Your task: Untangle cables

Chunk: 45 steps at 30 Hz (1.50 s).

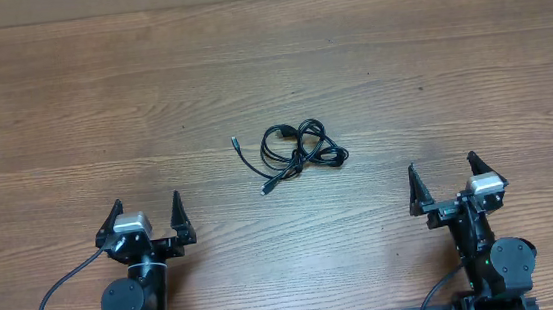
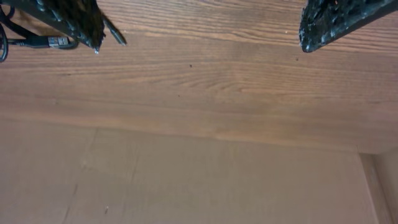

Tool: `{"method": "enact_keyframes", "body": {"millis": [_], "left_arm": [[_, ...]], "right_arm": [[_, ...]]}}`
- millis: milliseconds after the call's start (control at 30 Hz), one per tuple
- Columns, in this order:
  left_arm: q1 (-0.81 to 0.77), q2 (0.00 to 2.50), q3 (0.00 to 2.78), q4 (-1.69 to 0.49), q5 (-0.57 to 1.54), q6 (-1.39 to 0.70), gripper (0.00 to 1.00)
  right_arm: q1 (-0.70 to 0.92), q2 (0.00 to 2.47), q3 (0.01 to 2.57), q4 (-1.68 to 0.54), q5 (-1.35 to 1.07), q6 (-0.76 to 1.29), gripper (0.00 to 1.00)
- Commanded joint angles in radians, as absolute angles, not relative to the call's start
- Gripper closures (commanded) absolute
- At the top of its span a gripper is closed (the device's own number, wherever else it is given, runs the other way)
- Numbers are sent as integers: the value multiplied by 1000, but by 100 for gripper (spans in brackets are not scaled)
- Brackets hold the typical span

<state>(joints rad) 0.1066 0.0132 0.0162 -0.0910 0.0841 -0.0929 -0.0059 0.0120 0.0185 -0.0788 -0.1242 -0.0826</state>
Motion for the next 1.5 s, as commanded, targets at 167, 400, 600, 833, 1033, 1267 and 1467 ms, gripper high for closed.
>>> {"method": "enact_keyframes", "body": {"millis": [167, 400, 600, 833, 1033, 1267, 1467], "left_arm": [[111, 11, 126, -215, 124, -60, 0], [111, 96, 289, -372, 158, -59, 0], [111, 233, 420, -432, 174, -59, 0], [111, 463, 638, -550, 205, -59, 0], [111, 653, 810, -659, 284, -54, 0], [110, 876, 990, -811, 371, -19, 0], [0, 1108, 1176, -969, 391, 49, 0]], "right_arm": [[-9, 2, 8, -74, -125, -87, 0], [-9, 2, 8, -74, -125, -87, 0], [-9, 2, 8, -74, -125, -87, 0], [-9, 2, 8, -74, -125, -87, 0], [-9, 2, 8, -73, -125, -87, 0], [-9, 2, 8, -73, -125, -87, 0], [-9, 2, 8, -74, -125, -87, 0]]}}
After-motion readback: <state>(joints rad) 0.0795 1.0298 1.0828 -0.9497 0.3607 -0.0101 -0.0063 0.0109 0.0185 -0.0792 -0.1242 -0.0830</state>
